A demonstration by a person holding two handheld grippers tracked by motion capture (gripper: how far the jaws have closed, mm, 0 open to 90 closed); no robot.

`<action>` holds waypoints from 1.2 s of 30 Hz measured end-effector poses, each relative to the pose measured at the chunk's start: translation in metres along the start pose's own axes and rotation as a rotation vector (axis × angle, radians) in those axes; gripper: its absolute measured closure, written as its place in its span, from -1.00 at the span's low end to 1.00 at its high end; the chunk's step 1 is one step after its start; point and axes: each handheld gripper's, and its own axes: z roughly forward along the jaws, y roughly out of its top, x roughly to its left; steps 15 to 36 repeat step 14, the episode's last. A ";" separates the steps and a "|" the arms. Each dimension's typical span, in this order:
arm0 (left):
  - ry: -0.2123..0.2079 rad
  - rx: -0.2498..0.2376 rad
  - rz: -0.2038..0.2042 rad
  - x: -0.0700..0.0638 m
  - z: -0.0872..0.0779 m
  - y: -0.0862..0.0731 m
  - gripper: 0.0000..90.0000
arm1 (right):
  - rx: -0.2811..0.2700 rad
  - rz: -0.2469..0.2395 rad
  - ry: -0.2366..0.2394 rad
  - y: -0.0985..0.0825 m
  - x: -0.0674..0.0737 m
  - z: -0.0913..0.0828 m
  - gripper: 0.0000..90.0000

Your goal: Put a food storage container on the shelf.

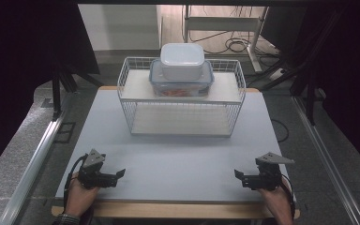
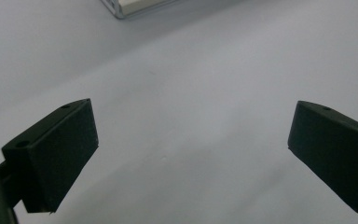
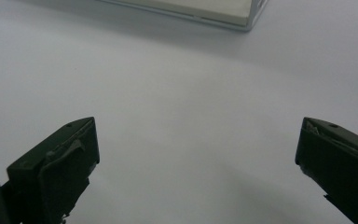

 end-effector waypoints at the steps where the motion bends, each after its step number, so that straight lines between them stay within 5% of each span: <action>1: 0.000 0.005 -0.001 0.000 0.001 0.000 -0.97 | 0.009 0.009 0.006 -0.002 -0.001 0.001 -1.00; 13: 0.000 0.102 0.000 0.000 0.012 -0.004 -0.99 | 0.073 0.025 0.022 -0.008 -0.004 0.008 -1.00; 36: -0.002 0.100 -0.002 0.000 0.012 -0.004 -0.99 | 0.085 0.021 0.018 -0.009 -0.003 0.009 -1.00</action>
